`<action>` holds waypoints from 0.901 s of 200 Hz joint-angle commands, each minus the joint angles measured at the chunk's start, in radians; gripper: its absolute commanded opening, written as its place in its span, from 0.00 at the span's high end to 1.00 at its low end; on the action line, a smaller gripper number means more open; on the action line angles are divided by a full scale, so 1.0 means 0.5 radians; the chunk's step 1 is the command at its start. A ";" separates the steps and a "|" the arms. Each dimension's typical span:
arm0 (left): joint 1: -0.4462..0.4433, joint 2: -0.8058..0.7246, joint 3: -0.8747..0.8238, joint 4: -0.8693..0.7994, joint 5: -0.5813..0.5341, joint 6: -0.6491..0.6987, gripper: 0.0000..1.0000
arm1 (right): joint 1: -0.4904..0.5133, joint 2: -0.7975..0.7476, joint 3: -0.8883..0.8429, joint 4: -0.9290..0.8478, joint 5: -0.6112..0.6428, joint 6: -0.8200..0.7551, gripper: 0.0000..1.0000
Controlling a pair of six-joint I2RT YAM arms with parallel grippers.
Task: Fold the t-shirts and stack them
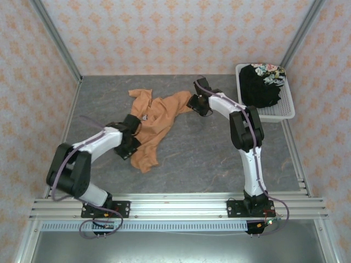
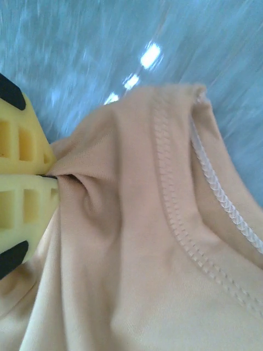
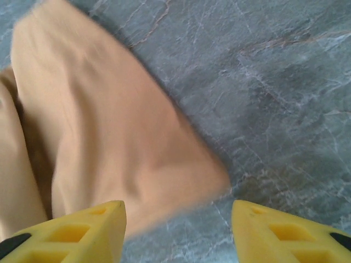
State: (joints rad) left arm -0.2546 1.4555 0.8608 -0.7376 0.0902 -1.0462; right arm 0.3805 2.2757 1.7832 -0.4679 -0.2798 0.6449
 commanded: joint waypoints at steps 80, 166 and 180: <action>0.343 -0.282 0.115 -0.190 0.046 0.258 1.00 | 0.087 -0.135 -0.265 0.086 0.175 0.472 1.00; 0.379 -0.556 0.604 -0.304 -0.129 0.360 1.00 | -0.006 -1.248 -0.617 -0.231 0.374 0.086 1.00; 0.380 -0.638 0.627 -0.315 -0.149 0.356 1.00 | -0.006 -1.436 -0.676 -0.291 0.397 0.065 1.00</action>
State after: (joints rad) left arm -0.0753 1.2034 1.1347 -0.8322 0.0830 -0.8875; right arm 0.3767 1.6958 1.4986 -0.5182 -0.1364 0.7334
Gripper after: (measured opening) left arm 0.046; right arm 0.043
